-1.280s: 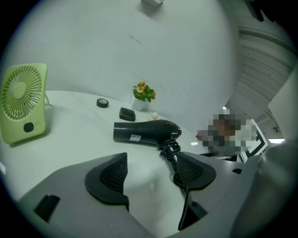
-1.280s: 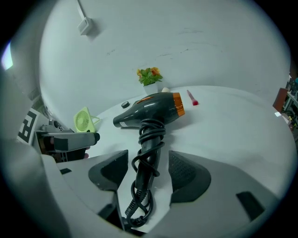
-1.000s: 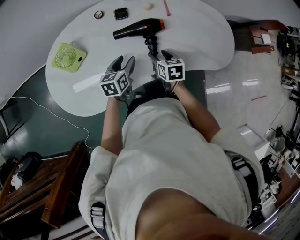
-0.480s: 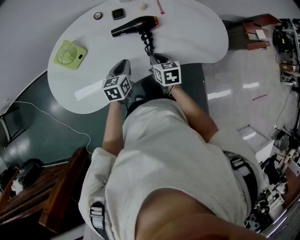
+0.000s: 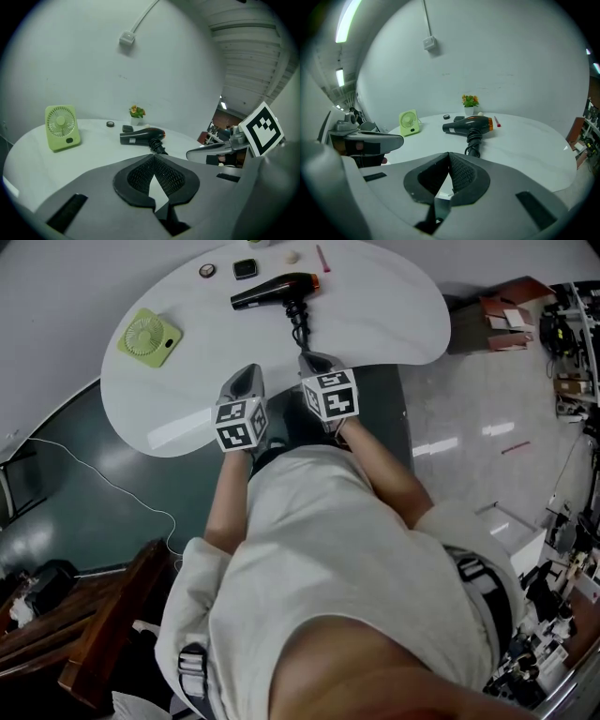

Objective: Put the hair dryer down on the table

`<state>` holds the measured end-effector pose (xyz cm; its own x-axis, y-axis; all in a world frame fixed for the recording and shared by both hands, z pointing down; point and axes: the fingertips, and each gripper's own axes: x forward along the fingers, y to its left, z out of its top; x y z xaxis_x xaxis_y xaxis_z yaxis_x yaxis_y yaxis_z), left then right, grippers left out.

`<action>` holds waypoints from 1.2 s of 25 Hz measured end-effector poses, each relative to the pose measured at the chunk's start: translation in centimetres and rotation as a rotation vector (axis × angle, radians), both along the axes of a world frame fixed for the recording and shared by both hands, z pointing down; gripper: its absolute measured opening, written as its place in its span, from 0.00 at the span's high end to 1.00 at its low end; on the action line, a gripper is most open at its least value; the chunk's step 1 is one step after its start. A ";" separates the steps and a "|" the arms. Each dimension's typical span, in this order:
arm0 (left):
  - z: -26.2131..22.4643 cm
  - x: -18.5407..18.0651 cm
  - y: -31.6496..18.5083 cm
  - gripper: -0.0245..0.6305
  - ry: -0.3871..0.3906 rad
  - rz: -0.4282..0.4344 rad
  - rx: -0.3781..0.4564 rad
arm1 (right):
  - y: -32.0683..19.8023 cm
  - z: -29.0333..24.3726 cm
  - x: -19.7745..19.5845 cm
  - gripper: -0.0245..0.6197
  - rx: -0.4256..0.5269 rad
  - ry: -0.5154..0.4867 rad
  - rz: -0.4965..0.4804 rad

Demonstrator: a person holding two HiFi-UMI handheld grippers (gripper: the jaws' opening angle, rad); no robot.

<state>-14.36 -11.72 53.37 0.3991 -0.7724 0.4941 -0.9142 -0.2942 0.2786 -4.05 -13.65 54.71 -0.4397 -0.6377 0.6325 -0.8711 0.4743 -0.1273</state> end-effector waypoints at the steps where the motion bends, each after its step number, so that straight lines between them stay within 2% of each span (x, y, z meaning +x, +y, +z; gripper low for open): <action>1: -0.4 -0.2 0.6 0.93 -0.023 0.000 0.012 | 0.5 -0.3 -0.3 0.96 0.012 -0.002 -0.008; 5: -2.2 -0.9 2.4 0.93 -0.082 0.005 0.073 | 2.3 -1.5 -1.3 0.96 0.072 -0.009 -0.047; 10: -3.5 -0.8 4.1 0.93 -0.081 0.006 0.101 | 3.9 -3.3 -1.6 0.96 0.141 0.018 -0.077; 13: -3.9 -0.3 4.5 0.93 -0.098 0.009 0.113 | 4.4 -3.8 -1.3 0.96 0.150 0.012 -0.084; 18: -4.5 0.5 4.1 0.93 -0.081 -0.007 0.112 | 4.6 -4.3 -0.8 0.96 0.153 0.014 -0.118; 25: -6.4 1.6 2.7 0.93 -0.073 -0.031 0.144 | 3.3 -5.6 2.7 0.96 0.197 0.022 -0.127; 30: -7.9 4.3 2.5 0.93 -0.056 -0.033 0.179 | 2.5 -8.0 5.4 0.96 0.251 0.021 -0.122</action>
